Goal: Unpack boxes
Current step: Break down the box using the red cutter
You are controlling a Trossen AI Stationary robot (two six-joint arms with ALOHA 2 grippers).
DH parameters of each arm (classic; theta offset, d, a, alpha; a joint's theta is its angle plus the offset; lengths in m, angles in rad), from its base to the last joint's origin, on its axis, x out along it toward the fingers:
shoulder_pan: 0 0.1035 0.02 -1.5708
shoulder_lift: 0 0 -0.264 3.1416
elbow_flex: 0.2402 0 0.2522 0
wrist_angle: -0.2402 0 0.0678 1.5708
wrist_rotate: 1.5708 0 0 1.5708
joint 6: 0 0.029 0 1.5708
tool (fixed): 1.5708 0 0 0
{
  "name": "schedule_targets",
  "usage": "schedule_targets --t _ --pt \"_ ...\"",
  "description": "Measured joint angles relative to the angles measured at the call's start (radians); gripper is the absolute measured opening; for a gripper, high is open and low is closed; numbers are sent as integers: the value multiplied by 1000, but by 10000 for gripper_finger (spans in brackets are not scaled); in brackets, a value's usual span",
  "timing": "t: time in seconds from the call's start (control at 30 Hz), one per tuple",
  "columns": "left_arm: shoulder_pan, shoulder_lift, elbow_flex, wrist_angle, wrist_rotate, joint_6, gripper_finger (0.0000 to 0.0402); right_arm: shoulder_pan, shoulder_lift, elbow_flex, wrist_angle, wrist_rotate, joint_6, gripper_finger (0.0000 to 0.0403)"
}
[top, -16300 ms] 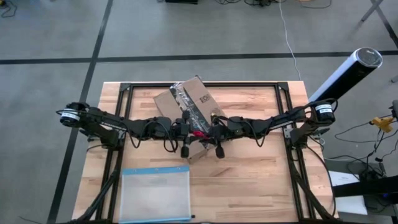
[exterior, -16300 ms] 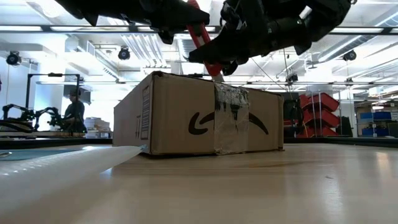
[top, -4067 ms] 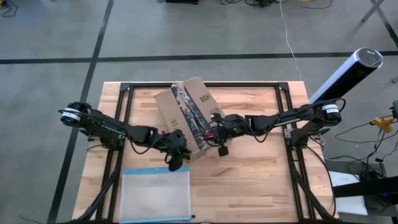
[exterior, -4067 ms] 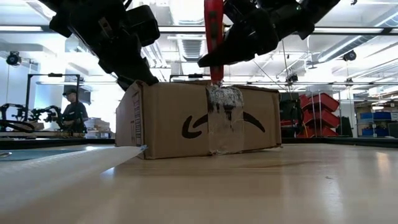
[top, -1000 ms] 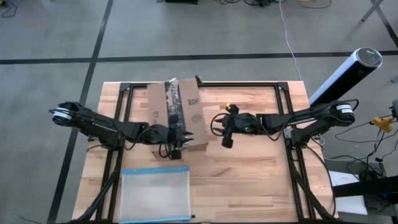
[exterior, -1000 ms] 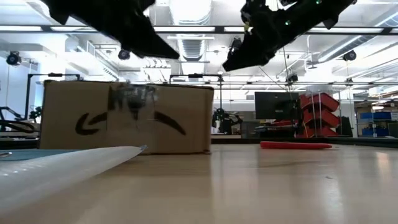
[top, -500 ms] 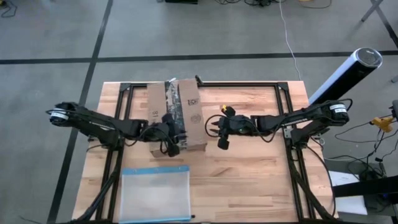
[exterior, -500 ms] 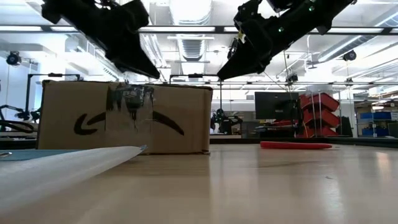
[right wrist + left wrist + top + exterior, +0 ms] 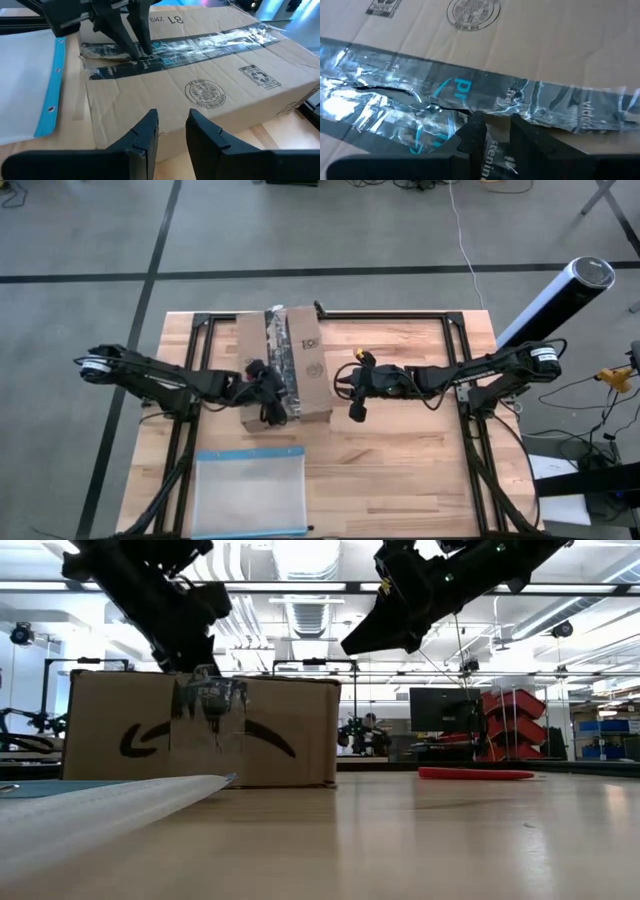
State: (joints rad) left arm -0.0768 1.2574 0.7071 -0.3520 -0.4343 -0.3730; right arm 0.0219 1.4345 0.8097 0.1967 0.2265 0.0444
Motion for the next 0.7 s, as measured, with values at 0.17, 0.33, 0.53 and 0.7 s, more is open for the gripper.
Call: schedule_targets --t 0.17,0.33,0.53,0.7 --pt "6 12 0 -23 5 -3 77 0 0 0 2 0 9 60" --pt "7 15 0 -18 6 -2 77 0 0 0 4 0 8 51" --pt "7 16 -1 136 20 85 77 0 1 -1 11 0 10 50" --pt "7 16 -1 307 91 171 77 0 1 -1 20 0 15 61"
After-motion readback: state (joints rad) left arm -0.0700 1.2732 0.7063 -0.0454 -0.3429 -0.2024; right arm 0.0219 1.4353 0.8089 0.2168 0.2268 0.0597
